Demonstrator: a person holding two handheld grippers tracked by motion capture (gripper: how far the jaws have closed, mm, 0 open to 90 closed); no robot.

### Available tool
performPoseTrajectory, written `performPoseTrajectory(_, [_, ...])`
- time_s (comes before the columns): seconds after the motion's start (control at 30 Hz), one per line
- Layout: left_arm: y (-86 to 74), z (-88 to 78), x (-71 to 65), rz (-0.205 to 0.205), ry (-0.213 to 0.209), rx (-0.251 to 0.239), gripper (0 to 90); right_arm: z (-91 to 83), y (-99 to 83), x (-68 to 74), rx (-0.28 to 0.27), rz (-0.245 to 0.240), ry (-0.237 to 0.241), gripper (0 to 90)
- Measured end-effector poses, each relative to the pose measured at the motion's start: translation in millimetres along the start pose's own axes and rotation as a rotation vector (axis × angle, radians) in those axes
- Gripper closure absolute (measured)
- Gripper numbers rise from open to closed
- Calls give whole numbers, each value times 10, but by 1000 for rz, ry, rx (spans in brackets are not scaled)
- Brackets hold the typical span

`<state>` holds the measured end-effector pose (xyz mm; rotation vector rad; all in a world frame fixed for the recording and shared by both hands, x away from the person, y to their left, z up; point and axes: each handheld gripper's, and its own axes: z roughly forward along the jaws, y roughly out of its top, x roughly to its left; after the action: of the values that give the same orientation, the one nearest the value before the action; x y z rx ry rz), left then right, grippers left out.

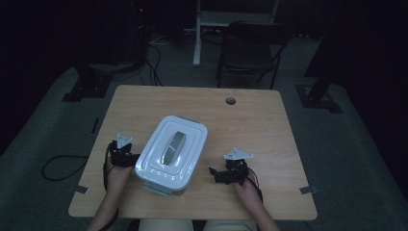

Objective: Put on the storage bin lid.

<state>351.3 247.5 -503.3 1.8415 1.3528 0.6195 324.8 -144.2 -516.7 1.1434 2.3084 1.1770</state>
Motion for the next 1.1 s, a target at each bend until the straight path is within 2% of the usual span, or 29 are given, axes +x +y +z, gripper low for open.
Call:
performPoseTrajectory(0.23, [-23,-18,-149,4,-28,22,5,-24,-1,-48,-15,35,0,147])
performPoseTrajectory(0.33, [-29,-33,-259,13,-40,31,5,-35,3,-65,-17,39,3,148])
performPoseTrajectory(0.47, [-39,-32,-411,36,-73,36,5,-40,20,-87,-17,36,4,148])
performPoseTrajectory(0.63, [-25,-16,-531,64,-83,40,5,-52,34,-126,-26,44,11,147])
performPoseTrajectory(0.7, [8,6,-631,86,-82,57,5,-76,39,-143,-29,37,12,147])
performPoseTrajectory(0.8, [18,33,-710,94,-98,60,5,-119,28,-174,-34,37,-5,152])
performPoseTrajectory(0.9, [22,43,-723,95,-105,62,5,-146,10,-212,-36,47,-10,152])
performPoseTrajectory(0.93, [46,86,-814,114,-117,72,5,-185,-14,-269,-34,55,-12,153])
performPoseTrajectory(1.03, [58,113,-882,123,-130,75,5,-225,-35,-330,-32,57,-23,152])
performPoseTrajectory(1.1, [58,113,-882,123,-130,75,5,-241,-41,-348,-31,60,-28,152])
